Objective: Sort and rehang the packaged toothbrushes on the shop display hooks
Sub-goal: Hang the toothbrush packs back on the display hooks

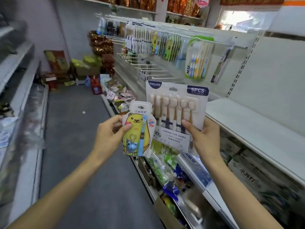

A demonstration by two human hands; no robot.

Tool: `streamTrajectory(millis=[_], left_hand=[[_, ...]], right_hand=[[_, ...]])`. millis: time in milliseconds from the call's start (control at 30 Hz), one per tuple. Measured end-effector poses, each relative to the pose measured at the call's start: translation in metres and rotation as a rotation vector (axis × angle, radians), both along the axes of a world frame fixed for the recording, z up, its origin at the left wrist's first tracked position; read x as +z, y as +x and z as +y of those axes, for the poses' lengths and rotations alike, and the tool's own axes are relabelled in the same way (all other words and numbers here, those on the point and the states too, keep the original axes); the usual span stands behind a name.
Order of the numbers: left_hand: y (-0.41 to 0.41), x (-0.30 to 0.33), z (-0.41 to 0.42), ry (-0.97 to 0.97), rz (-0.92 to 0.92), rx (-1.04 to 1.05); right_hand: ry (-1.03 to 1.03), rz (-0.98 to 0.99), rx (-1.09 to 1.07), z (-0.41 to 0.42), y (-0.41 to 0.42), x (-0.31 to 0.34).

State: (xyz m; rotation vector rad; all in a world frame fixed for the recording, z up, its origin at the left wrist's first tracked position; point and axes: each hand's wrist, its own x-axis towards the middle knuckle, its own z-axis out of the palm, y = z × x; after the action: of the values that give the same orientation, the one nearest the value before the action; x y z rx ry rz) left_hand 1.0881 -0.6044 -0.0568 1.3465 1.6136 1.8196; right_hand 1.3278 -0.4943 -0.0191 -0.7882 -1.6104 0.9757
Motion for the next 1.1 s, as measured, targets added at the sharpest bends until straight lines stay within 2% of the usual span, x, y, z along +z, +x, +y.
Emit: streamTrajectory(millis=[300, 733, 1100], left_hand=[[-0.074, -0.019, 0.042, -0.080, 0.008, 0.105], [-0.191, -0.032, 0.143, -0.091, -0.066, 0.207], [-0.291, -0.055, 0.199, -0.086, -0.150, 0.242]], right_hand=[[-0.030, -0.013, 0.115, 0.067, -0.090, -0.023], [-0.112, 0.026, 0.254, 0.210, -0.232, -0.040], [-0.216, 0.008, 0.264, 0.289, -0.347, -0.064]])
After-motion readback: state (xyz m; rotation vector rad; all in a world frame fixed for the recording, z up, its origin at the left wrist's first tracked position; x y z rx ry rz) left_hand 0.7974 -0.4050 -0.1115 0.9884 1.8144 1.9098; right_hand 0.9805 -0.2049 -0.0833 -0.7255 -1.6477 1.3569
